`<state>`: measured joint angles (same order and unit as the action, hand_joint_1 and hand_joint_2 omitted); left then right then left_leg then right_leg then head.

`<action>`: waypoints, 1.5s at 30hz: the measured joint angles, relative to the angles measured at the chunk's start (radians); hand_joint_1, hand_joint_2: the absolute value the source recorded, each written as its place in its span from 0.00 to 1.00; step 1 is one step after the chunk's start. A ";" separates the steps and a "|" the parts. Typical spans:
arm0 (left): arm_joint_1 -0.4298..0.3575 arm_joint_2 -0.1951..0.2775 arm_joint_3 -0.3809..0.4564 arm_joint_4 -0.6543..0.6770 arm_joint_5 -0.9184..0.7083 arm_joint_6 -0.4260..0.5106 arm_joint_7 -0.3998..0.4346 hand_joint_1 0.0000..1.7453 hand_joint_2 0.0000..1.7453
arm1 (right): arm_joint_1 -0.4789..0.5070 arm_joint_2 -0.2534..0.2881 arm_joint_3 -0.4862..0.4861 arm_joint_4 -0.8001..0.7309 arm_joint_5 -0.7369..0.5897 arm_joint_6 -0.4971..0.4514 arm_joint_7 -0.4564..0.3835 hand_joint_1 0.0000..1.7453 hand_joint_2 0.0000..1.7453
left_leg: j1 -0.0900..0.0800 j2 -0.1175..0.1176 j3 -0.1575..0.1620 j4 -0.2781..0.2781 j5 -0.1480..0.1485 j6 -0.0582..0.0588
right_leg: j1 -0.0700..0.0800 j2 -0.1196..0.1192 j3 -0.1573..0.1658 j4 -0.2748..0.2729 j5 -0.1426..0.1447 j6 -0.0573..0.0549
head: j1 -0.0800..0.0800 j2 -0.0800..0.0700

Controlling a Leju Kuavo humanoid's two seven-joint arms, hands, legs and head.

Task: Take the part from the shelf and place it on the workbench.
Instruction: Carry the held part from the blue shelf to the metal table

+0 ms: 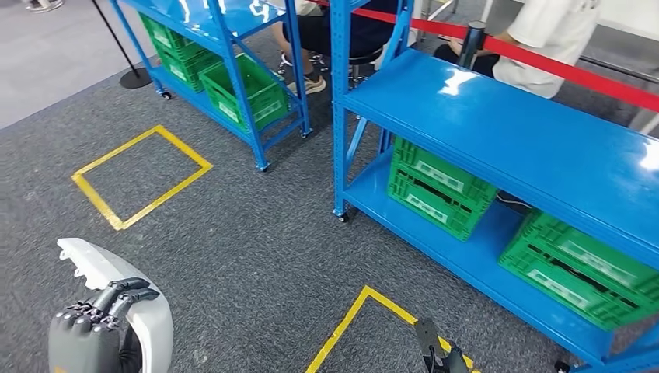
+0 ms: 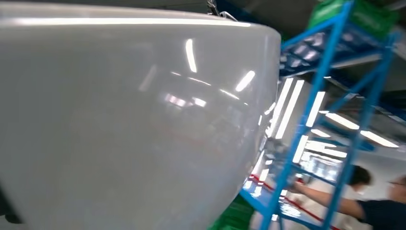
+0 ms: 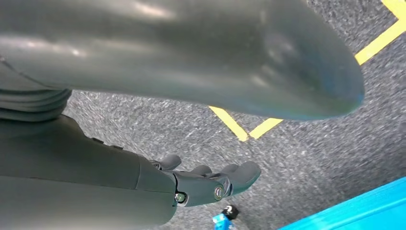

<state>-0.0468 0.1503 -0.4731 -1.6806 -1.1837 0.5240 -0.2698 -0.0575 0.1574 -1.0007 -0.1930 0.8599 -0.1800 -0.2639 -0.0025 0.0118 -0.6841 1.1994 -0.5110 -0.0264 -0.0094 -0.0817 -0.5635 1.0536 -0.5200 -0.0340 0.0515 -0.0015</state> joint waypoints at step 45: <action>-0.201 -0.044 0.030 0.055 0.069 -0.024 -0.016 1.00 1.00 | -0.007 -0.002 -0.007 0.000 0.021 -0.017 0.039 0.00 0.00 | -0.005 -0.075 0.092 -0.167 0.048 0.054 | -0.008 0.082 -0.135 0.239 -0.070 0.050 | 0.004 0.000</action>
<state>-0.2477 0.1065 -0.4433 -1.6259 -1.1149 0.4995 -0.2854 -0.0642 0.1550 -1.0075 -0.1934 0.8810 -0.1972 -0.2251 -0.0076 -0.0631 -0.5919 1.0325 -0.4629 0.0276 -0.0172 0.0004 -0.6985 1.2931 -0.5902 0.0155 0.0552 -0.0015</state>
